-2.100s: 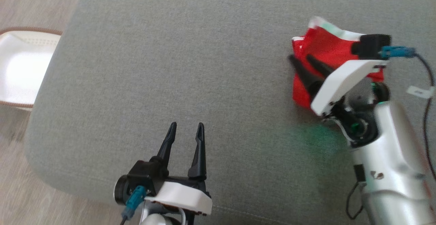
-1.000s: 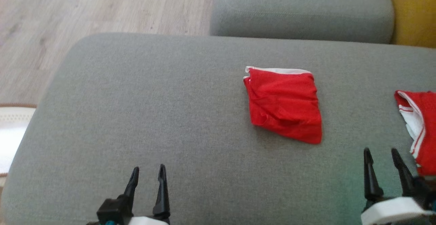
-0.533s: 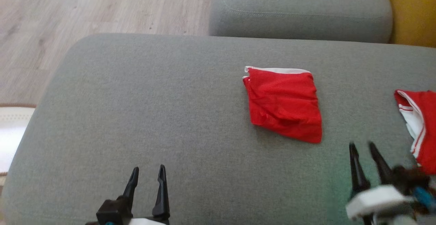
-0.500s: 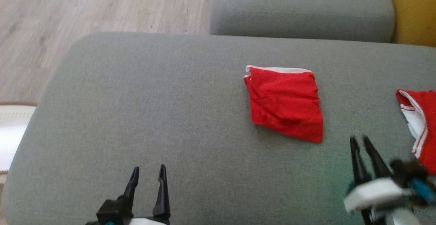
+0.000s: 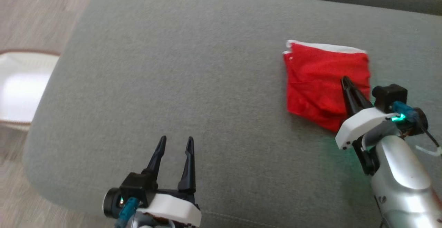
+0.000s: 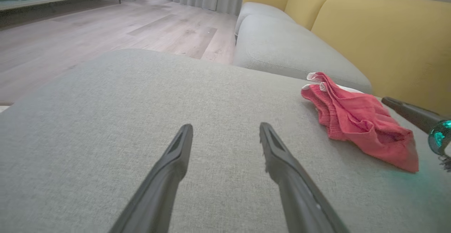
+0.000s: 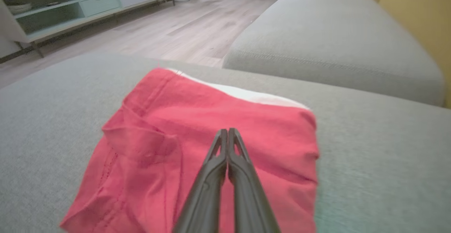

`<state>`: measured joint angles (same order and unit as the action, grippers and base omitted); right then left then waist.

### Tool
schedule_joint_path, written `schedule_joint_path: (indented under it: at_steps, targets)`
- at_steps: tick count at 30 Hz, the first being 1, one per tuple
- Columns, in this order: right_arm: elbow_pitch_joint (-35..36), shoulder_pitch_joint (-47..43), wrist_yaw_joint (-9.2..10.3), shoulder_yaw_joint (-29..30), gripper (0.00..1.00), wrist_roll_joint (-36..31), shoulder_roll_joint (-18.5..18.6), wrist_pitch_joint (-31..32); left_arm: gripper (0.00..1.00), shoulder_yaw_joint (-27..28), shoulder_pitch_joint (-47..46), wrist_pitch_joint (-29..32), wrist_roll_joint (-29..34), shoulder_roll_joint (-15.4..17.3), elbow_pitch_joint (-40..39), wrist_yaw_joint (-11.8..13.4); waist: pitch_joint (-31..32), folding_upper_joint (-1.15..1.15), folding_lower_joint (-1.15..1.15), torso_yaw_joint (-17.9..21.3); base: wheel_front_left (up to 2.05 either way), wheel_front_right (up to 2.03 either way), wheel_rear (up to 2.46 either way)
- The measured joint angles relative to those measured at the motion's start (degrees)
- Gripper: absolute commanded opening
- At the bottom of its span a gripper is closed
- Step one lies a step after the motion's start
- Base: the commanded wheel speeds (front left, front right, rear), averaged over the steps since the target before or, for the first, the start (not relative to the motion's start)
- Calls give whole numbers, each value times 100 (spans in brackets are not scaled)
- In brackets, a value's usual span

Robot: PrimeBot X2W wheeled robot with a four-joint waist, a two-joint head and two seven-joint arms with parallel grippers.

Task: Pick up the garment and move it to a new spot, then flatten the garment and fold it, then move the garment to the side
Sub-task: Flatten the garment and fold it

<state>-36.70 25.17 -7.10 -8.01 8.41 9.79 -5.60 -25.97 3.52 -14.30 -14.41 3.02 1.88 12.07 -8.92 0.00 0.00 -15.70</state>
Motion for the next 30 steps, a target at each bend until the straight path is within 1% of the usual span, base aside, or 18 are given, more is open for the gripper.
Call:
schedule_joint_path:
  at_steps: [5,10,15,24,27,30]
  targets:
    - [-702,154,0,-136,0,46,-15,-297,100,-146,-43,0,-80,1,1,131,-209,0,0,-274,0,0,0]
    - [-1058,242,0,-486,0,70,-27,-578,100,-146,-45,0,-89,1,-2,208,-330,0,0,-316,0,0,0]
    - [-1060,248,0,-1103,0,181,-80,-755,100,-104,-52,0,-89,1,0,231,-292,0,0,-210,0,0,0]
    - [-818,-21,0,-2286,0,558,-207,-812,100,-77,-52,0,-88,1,12,255,-162,0,0,39,0,0,0]
    - [-676,-122,0,-2469,0,742,-218,-820,100,-49,-48,0,-88,1,19,254,-92,0,0,138,0,0,0]
    - [-458,-196,0,-2428,0,880,-175,-828,100,57,-28,0,-87,0,35,247,20,0,0,239,0,0,0]
